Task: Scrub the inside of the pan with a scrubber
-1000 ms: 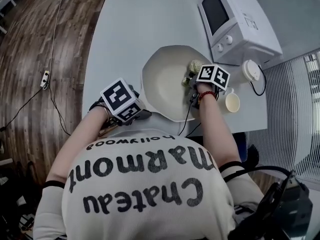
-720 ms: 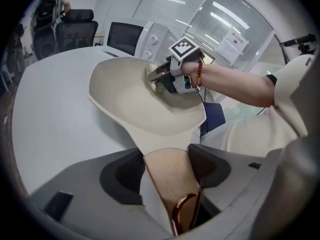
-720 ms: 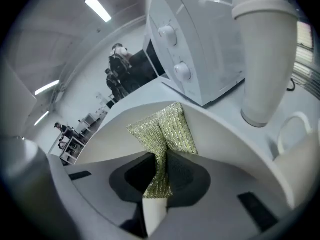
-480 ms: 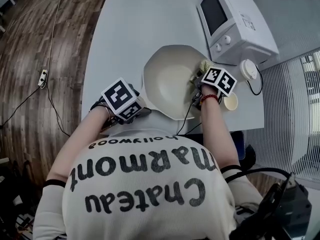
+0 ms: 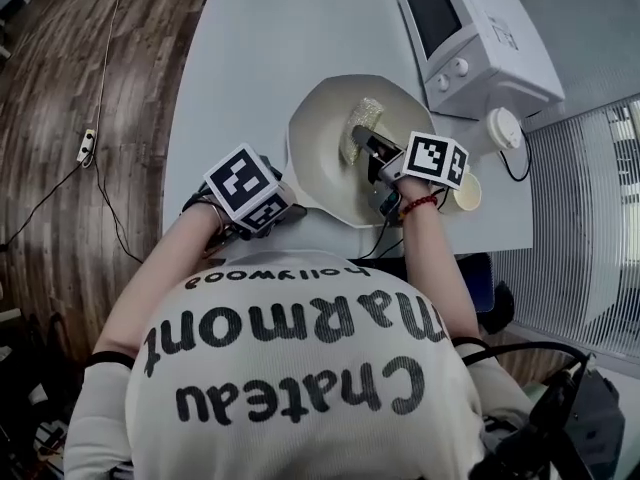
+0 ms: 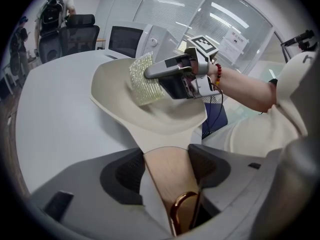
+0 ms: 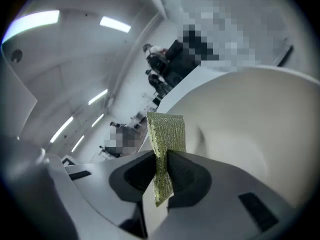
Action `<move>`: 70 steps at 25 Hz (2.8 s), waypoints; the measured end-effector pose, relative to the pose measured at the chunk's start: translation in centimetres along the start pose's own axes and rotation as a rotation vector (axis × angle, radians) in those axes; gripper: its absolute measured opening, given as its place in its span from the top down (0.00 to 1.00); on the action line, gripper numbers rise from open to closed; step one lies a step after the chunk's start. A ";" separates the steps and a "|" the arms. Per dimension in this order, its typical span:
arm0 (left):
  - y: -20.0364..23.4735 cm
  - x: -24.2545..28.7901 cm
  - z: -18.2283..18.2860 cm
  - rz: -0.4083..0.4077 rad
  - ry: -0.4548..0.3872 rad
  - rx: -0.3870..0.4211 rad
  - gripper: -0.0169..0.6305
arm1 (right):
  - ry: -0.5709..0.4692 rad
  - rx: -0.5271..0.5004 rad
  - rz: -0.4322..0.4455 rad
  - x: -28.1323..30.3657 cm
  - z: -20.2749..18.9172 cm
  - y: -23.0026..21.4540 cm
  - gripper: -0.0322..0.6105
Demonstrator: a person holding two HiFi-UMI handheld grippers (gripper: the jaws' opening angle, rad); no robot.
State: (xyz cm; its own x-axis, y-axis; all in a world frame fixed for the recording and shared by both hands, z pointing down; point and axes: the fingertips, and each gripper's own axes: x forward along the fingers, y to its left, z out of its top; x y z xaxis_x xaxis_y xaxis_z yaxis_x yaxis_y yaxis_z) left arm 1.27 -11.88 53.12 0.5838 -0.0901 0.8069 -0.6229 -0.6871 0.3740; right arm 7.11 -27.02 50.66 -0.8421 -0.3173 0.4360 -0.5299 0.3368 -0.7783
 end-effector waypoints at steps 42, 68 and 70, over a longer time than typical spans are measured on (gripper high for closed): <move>-0.5 -0.6 -1.2 -0.048 0.025 -0.004 0.52 | 0.571 -0.668 -0.412 3.5 -8.8 -2.8 0.85; -1.5 -0.7 -1.2 -0.018 -0.016 -0.091 0.55 | 0.729 -0.989 -0.916 -3.9 -2.7 -11.2 0.85; -1.5 -0.8 -1.2 -0.015 -0.012 -0.089 0.56 | 0.718 -1.000 -0.938 -4.5 -2.3 -11.4 0.85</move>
State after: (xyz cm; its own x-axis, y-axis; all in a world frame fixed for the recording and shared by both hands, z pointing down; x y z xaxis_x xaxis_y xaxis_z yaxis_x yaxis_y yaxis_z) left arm 1.06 -9.90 52.49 0.5993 -0.0891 0.7956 -0.6575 -0.6217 0.4256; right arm 16.69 -27.41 58.56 0.1052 -0.3676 0.9240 -0.4798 0.7951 0.3709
